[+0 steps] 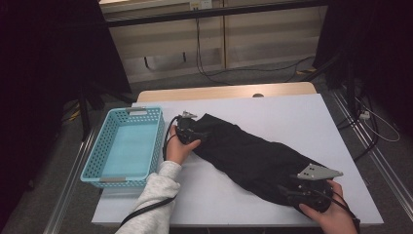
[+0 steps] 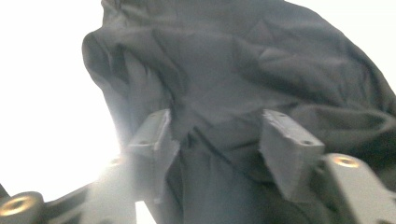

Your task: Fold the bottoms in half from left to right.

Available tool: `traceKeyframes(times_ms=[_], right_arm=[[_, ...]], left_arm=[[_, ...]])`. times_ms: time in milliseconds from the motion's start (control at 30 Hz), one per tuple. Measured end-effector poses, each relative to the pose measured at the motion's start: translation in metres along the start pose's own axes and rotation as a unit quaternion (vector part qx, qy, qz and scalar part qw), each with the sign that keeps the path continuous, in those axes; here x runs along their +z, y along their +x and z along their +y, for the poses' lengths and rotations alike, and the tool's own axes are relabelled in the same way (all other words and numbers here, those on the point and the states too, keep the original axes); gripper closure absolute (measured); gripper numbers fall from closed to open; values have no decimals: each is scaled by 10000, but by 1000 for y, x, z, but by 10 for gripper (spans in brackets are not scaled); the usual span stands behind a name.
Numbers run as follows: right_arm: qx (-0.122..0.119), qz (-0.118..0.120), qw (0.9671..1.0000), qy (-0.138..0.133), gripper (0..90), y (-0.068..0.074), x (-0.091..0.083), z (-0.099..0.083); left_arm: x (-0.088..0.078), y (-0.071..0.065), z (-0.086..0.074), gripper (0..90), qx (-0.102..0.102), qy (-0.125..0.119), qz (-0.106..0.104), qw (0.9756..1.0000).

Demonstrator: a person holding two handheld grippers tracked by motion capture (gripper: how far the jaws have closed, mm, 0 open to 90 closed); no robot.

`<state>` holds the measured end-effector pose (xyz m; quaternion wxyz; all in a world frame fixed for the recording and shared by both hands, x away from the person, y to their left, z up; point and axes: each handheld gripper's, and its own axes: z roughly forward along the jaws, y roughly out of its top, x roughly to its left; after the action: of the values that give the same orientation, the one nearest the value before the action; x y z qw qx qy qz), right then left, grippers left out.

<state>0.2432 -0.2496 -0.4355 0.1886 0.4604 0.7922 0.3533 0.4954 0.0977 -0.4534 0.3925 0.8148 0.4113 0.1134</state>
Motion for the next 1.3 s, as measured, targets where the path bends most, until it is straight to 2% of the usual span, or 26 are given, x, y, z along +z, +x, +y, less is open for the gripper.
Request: traceKeyframes(times_ms=[33,100,200,400,467,567,667,700,767,900,967,1033,1100,1167,1267,1300], right_arm=[[-62,18,10000,70,734,-1,0,-2],[-42,17,9999,98,847,-3,-5,-6],[126,-70,9999,82,868,-7,-19,-15],[437,-277,9985,156,841,-16,-44,-42],[470,-318,9982,197,789,-18,-49,-48],[504,-444,9977,82,761,-22,-56,-47],[651,-569,9961,-169,663,-31,-60,-41],[725,-591,9954,-225,646,-35,-60,-38],[785,-747,9937,-294,650,-41,-60,-35],[765,-885,9931,-61,676,-49,-49,-33],[807,-855,9930,89,681,-51,-39,-36],[841,-905,9923,101,680,-53,-33,-36],[843,-933,9921,13,682,-57,-36,-33],[849,-1139,9899,4,687,-62,-41,-33],[874,-1054,9905,119,680,-63,-38,-35],[850,-1133,9897,203,663,-62,-34,-36]], left_arm=[[0,-1,0,256,-11,-18,22,10000],[0,0,0,256,12,-25,53,10000],[0,3,-1,256,-12,-6,17,10000],[2,2,-2,257,0,-12,40,10000],[1,1,-1,257,25,-3,46,10000],[1,0,-1,257,5,-11,55,10000],[0,1,-2,257,13,-19,63,10000],[-1,3,-2,257,66,26,65,10000],[-1,4,-3,257,27,-11,76,10000],[0,5,-4,257,-3,-15,79,10000],[0,5,-4,257,43,49,60,10000],[0,4,-4,256,54,59,53,10000],[0,4,-4,256,30,-4,68,10000],[0,5,-4,256,19,-17,75,10000],[1,5,-5,255,15,11,60,10000],[1,5,-5,255,25,19,70,10000]])
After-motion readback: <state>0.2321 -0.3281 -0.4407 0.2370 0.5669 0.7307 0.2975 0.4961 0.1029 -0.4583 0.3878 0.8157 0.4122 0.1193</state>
